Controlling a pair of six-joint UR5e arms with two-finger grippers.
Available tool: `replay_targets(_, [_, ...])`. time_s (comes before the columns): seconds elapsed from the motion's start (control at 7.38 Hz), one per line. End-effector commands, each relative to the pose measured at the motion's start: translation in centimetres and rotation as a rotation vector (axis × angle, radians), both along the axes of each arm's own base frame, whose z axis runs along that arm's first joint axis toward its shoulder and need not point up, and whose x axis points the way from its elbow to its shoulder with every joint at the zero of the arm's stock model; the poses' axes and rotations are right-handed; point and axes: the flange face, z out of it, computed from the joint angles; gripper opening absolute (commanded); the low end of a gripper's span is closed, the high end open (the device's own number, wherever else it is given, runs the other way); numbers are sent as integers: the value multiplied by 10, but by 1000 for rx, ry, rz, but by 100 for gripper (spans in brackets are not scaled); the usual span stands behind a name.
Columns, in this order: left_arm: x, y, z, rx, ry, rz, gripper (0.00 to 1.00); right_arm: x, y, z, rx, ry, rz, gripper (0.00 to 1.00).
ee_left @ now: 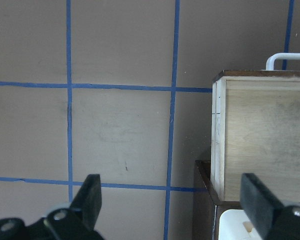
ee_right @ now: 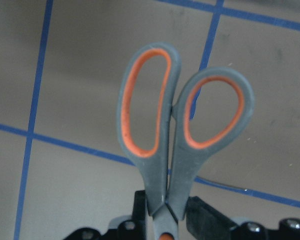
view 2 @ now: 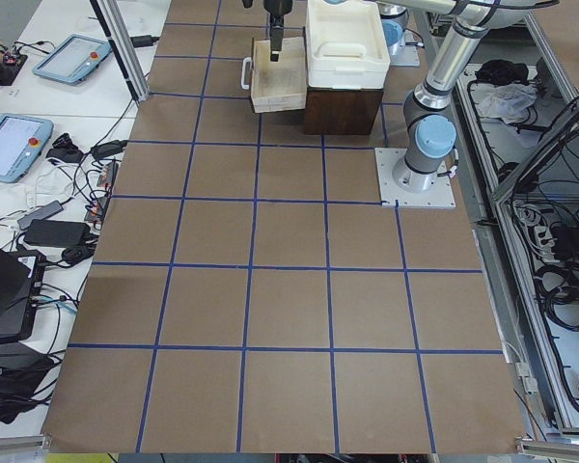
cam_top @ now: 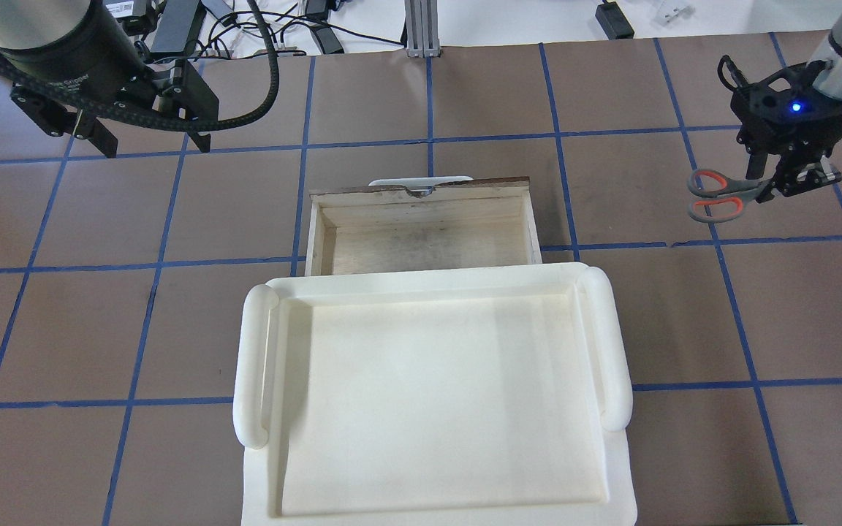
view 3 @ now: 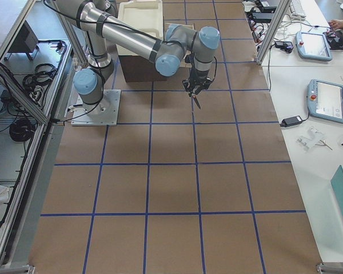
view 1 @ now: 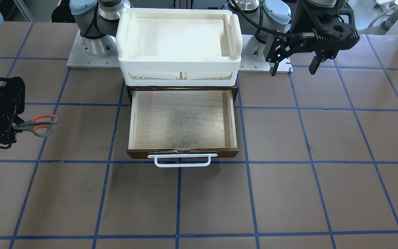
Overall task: Put scissors in drawer and close it
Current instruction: 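Lift the scissors with the right gripper and carry them over the drawer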
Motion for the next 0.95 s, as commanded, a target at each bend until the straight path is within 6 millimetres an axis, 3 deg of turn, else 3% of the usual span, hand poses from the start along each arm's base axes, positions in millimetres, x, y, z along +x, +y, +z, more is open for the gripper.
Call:
replay_targets(0.0, [1,0,0,0,0,1,100,82,-3,30,-18,-21,-121,0])
replay_targets(0.27, [0,1,0,0,0,0,100,143,0,37,-30,-61,-206,0])
replay_targets(0.81, [0,1,1,0,0,0,100,259,20,17,10,-69,-278,0])
